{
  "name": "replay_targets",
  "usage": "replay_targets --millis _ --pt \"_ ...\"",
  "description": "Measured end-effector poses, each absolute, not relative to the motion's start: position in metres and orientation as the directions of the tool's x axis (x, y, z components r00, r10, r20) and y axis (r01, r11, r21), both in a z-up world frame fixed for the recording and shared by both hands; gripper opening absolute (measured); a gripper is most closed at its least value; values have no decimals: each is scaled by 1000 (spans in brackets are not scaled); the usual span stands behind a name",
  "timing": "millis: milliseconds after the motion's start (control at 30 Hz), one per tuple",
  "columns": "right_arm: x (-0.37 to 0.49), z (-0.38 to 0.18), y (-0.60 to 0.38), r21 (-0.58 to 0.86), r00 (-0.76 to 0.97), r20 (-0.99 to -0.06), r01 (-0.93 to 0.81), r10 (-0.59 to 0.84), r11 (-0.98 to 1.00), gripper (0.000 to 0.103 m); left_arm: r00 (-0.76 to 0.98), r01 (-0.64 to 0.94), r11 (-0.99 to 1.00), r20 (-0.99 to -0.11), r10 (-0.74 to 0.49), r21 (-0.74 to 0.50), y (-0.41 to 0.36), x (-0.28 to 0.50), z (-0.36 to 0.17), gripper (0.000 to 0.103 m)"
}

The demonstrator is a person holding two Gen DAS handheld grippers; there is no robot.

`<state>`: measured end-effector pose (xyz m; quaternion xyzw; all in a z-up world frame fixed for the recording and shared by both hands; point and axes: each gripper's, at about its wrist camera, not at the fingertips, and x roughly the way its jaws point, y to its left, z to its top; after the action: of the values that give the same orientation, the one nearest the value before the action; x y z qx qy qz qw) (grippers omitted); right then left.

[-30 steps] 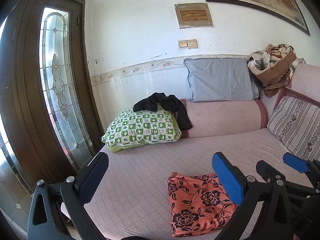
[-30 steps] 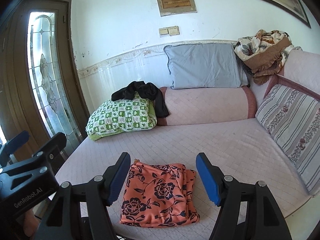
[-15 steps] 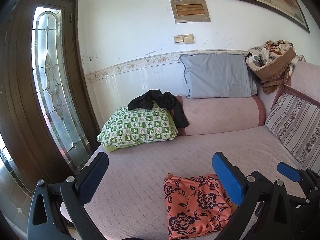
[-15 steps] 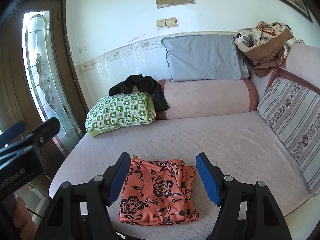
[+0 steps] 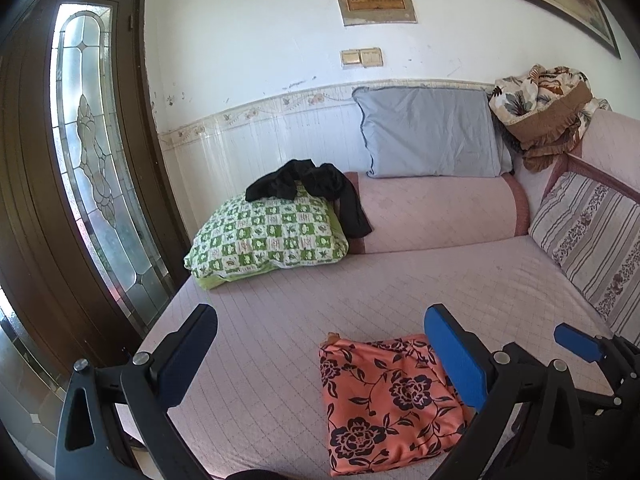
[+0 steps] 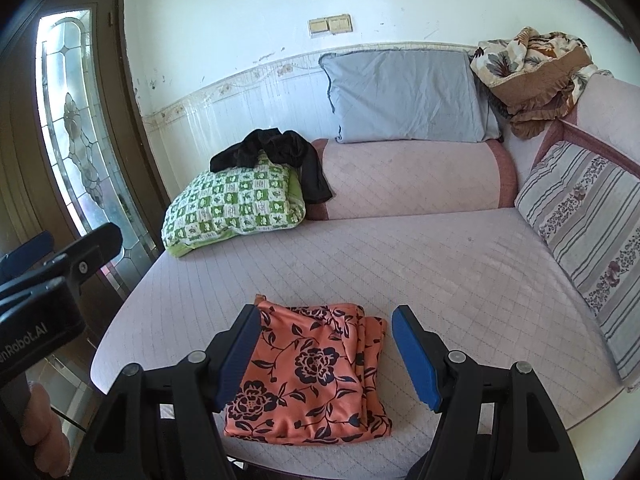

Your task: Fold small clothes

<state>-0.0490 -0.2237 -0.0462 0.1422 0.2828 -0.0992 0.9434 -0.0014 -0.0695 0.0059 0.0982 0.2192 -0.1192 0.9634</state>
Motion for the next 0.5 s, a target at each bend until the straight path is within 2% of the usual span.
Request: replay_targets --millis 500 --pt "-48 -54 -208 149 812 -568 261 -133 954 72 828 294 951 -522 -204 95 -46 9 -25 103"
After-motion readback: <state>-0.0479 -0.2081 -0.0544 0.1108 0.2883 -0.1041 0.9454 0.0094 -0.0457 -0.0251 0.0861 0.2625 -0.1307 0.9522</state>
